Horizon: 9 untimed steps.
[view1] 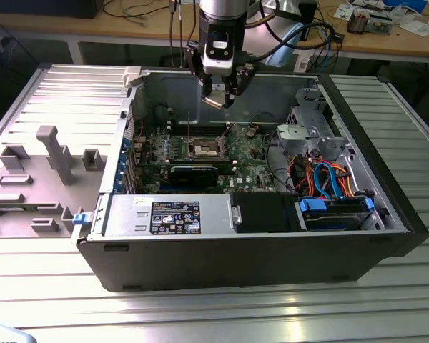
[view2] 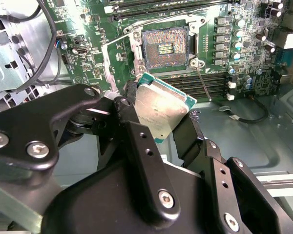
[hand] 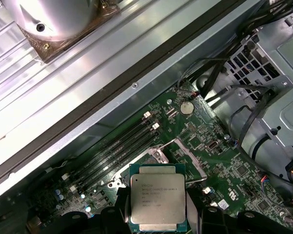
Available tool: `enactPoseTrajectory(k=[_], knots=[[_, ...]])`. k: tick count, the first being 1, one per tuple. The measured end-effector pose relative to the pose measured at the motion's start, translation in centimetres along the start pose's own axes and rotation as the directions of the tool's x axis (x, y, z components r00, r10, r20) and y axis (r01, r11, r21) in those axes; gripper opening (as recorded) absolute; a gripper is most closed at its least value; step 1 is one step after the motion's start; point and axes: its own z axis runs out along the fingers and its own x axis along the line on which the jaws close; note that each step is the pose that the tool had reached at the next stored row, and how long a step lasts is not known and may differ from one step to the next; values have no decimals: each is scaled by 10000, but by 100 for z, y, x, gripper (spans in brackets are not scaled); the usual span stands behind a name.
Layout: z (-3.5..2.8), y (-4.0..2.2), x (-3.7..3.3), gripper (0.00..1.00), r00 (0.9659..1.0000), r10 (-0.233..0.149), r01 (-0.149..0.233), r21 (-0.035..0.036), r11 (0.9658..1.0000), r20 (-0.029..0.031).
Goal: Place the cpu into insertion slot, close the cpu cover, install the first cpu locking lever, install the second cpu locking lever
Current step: 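Place the cpu into insertion slot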
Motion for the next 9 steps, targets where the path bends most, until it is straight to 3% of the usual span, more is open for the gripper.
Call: enactPoseTrajectory(k=[9], knots=[[0,0,0,55,10000,48,-48,-1,10000,4]])
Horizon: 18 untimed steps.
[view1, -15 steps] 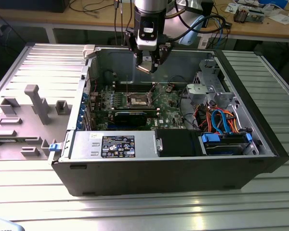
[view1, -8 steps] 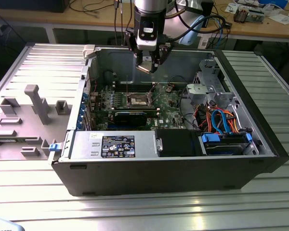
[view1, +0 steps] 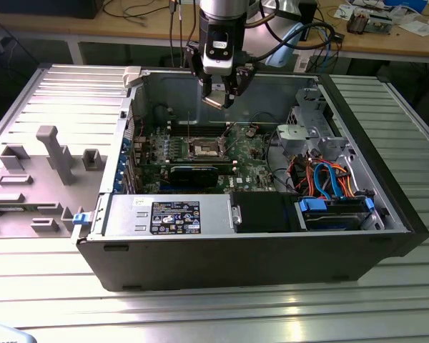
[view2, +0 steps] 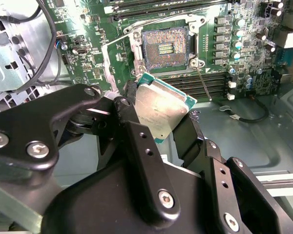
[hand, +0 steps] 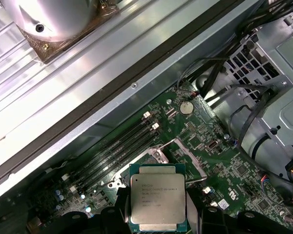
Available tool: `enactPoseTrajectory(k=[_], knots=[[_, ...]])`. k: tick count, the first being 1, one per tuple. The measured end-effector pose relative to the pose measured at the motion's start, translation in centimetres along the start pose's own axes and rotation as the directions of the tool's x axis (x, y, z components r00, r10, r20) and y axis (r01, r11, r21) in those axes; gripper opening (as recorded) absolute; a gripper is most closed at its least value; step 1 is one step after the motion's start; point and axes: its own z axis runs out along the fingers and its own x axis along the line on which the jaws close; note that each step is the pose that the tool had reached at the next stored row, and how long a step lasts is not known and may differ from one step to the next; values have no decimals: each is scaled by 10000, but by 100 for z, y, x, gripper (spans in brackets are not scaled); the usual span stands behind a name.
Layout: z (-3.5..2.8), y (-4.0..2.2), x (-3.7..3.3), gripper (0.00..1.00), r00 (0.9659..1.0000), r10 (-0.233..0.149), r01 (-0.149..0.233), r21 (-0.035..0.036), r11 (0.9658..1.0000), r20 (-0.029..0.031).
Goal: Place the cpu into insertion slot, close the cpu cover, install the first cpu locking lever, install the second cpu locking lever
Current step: 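Place the cpu into insertion slot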
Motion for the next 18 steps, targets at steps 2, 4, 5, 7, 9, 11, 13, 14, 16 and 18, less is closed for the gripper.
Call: enactPoseTrajectory(k=[2,4,5,7,9,11,13,14,16,18], knots=[[0,0,0,55,10000,16,-16,0,10000,1],[0,0,0,55,10000,26,-26,-1,10000,2],[1,0,0,55,10000,31,-31,-3,10000,3],[0,0,0,55,10000,59,-59,-1,10000,5],[0,0,0,55,10000,80,-80,-2,10000,7],[0,0,0,55,10000,91,-91,-2,10000,8],[0,0,0,55,9999,102,-102,-2,9999,9],[0,0,0,55,9999,109,-109,-2,9999,9],[0,0,0,55,9999,121,-121,-2,9999,11],[0,0,0,55,9999,135,-135,-3,9999,12]])
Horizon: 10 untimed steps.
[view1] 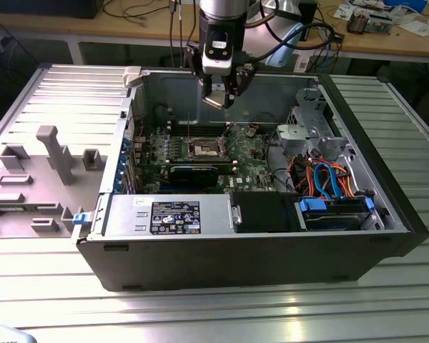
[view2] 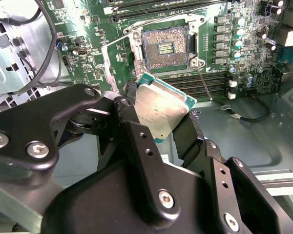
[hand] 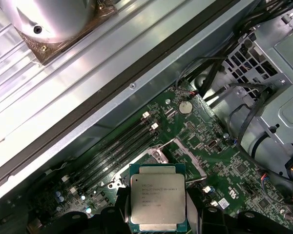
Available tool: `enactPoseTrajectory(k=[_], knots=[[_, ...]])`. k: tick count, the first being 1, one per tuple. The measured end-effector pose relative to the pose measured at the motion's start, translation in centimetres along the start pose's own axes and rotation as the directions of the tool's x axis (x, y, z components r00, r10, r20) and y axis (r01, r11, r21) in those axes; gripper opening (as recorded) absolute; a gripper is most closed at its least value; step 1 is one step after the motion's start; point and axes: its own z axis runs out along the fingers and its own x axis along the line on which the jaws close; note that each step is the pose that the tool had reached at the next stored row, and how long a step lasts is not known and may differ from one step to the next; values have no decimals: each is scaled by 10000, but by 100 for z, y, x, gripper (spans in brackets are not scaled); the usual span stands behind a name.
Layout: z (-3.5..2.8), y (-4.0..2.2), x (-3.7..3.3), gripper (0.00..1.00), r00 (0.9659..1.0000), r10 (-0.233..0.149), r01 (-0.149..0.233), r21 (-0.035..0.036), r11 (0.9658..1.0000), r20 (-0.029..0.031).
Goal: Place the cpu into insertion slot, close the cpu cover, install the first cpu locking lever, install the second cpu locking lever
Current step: 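Place the cpu into insertion slot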
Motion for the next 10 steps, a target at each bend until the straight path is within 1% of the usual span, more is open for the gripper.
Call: enactPoseTrajectory(k=[10], knots=[[0,0,0,55,10000,51,-51,-1,10000,4]])
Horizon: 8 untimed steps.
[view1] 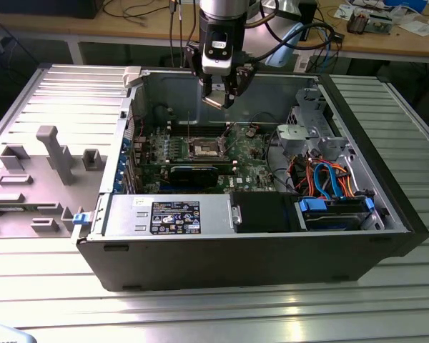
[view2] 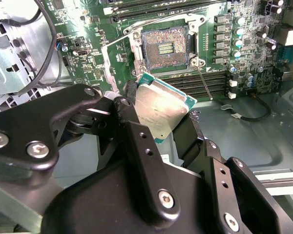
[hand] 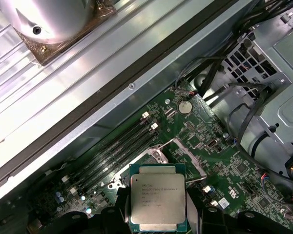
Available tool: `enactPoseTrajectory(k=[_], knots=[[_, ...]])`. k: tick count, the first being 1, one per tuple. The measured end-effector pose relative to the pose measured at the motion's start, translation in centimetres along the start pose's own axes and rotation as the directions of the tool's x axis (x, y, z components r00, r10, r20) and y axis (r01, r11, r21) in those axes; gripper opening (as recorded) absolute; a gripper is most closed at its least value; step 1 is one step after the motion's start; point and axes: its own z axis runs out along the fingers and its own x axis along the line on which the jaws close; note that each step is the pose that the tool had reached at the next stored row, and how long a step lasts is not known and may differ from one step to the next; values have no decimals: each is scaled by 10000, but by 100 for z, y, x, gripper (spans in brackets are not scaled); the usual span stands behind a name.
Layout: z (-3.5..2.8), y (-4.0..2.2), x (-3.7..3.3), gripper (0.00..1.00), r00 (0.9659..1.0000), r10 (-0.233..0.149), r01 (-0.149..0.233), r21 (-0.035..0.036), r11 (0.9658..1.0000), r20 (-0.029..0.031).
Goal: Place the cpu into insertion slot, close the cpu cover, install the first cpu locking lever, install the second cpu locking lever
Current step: 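Place the cpu into insertion slot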
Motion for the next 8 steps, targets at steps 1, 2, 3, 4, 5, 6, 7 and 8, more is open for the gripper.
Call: enactPoseTrajectory(k=[1,2,3,4,5,6,7,8], knots=[[0,0,0,55,10000,5,-5,0,10000,0],[0,0,0,55,10000,10,-10,0,10000,0],[0,0,0,55,10000,14,-14,-1,10000,0],[0,0,0,55,10000,19,-19,-1,10000,1],[0,0,0,55,10000,20,-20,-1,10000,2],[0,0,0,55,10000,21,-21,-1,10000,2],[0,0,0,55,10000,21,-21,-1,10000,2],[0,0,0,55,10000,22,-22,-1,10000,2]])
